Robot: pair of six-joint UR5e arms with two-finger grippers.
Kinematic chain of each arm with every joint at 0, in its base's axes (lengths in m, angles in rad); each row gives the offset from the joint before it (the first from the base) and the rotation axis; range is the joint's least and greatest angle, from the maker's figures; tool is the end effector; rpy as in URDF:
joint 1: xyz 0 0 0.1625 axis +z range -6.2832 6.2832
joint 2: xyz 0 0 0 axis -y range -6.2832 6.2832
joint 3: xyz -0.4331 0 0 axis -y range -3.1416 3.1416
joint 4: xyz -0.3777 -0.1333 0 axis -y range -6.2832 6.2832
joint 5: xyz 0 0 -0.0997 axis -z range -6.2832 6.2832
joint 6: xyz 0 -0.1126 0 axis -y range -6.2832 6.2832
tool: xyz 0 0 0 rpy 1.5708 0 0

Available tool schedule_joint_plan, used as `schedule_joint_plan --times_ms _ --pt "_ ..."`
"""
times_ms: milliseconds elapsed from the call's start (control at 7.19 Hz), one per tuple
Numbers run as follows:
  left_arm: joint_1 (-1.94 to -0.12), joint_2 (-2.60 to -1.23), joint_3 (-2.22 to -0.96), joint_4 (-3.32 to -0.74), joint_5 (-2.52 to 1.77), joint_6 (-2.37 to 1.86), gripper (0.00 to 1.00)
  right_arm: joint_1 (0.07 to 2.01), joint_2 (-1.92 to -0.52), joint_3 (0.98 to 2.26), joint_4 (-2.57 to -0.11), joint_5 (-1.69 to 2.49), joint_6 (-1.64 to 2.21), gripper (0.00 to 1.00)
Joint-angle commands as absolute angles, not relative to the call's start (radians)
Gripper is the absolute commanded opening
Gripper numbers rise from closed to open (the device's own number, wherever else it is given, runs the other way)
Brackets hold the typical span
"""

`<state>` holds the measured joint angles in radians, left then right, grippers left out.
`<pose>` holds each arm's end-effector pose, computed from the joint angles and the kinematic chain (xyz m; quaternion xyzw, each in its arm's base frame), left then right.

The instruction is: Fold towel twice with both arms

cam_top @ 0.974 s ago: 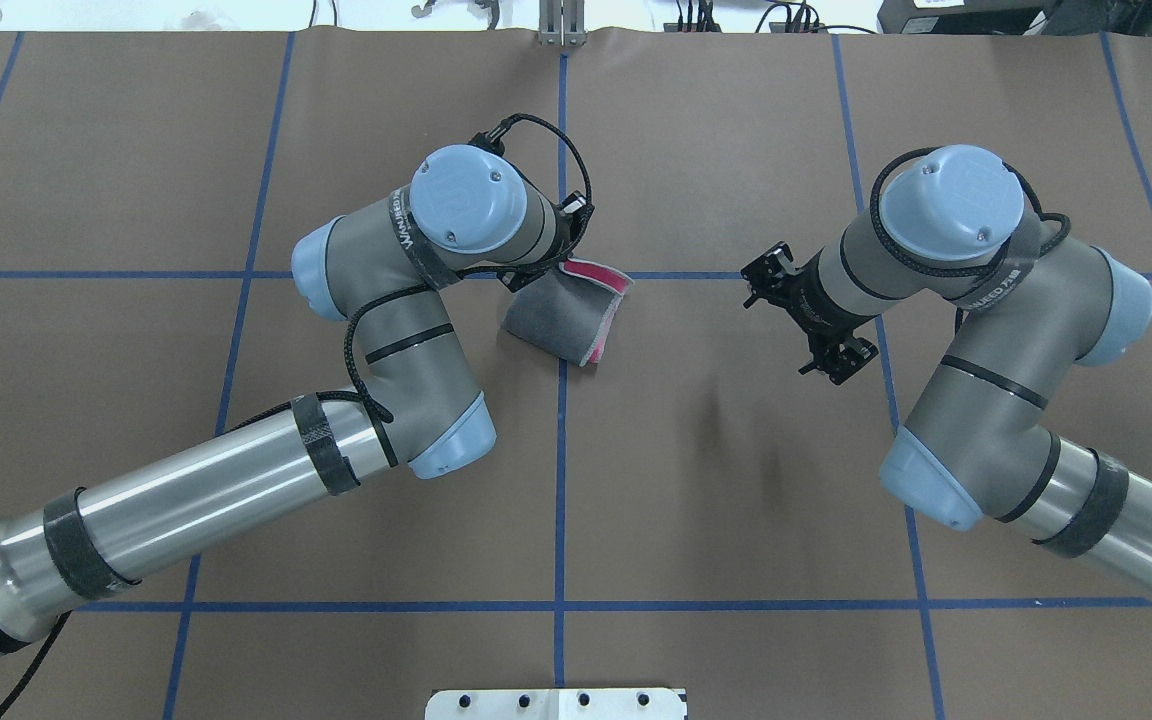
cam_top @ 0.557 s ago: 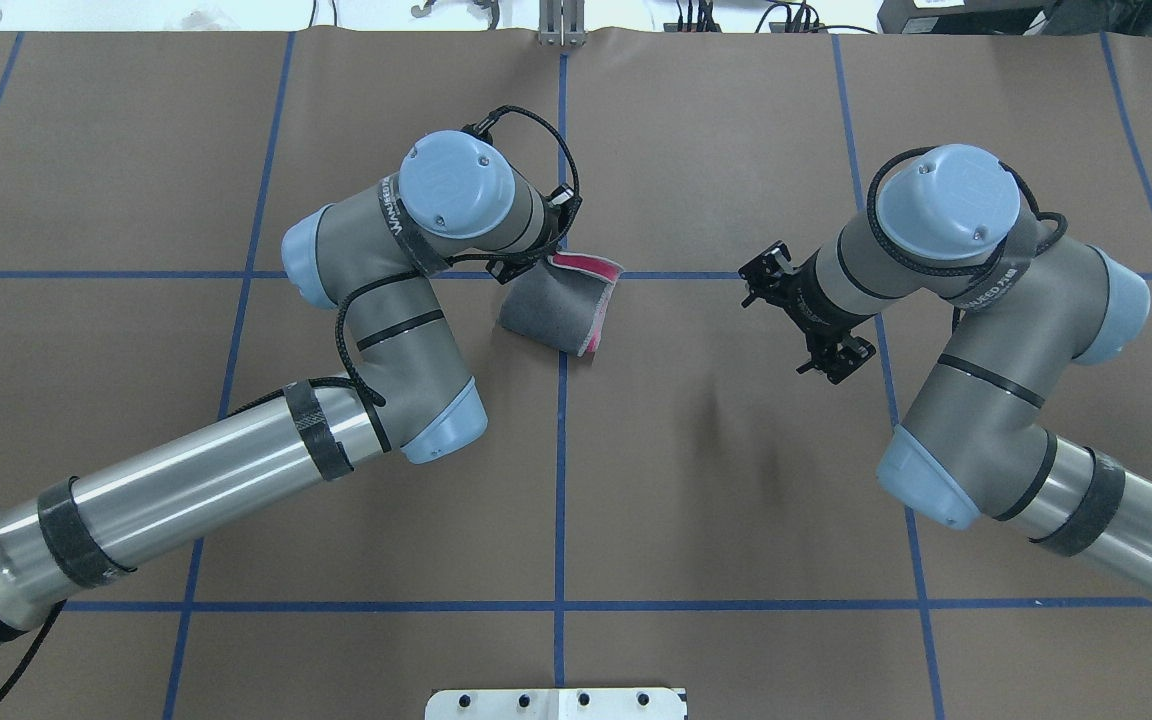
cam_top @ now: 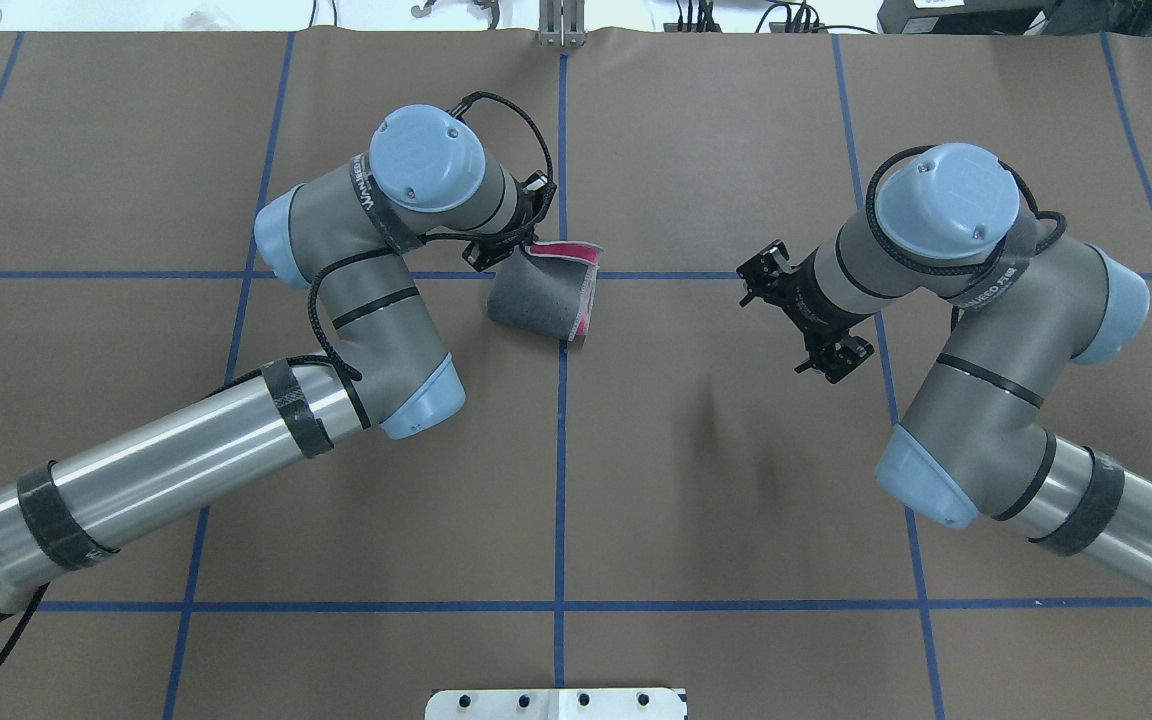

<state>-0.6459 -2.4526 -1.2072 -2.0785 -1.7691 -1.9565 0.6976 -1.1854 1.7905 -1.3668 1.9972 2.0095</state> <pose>0.5788 -0.5754 0.2227 -0.0222 0.4954 -0.3854 0.7782 -0.4167 -0.4625 0.3476 -0.1432 -0.4066 0.4132 0.8021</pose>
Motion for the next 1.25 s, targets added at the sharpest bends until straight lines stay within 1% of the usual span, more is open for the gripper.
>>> schedule_joint_plan --times_ms 0,139,278,1113 --pt "-0.653 -2.445 -1.183 -2.079 -1.776 -1.944 0.84 0.698 -1.183 1.792 -1.367 1.997 2.010 1.00" --pt "-0.667 -2.431 -1.183 -2.079 -1.779 -1.942 0.90 0.696 -1.181 1.790 -1.367 1.996 2.010 1.00" --pt "-0.670 -2.419 -1.186 -2.082 -1.801 -1.942 0.92 0.695 -1.180 1.790 -1.367 1.993 2.010 1.00" --pt "-0.654 -2.448 -1.187 -2.128 -1.812 -1.994 0.93 0.729 -1.216 1.798 -1.364 2.014 1.959 1.00"
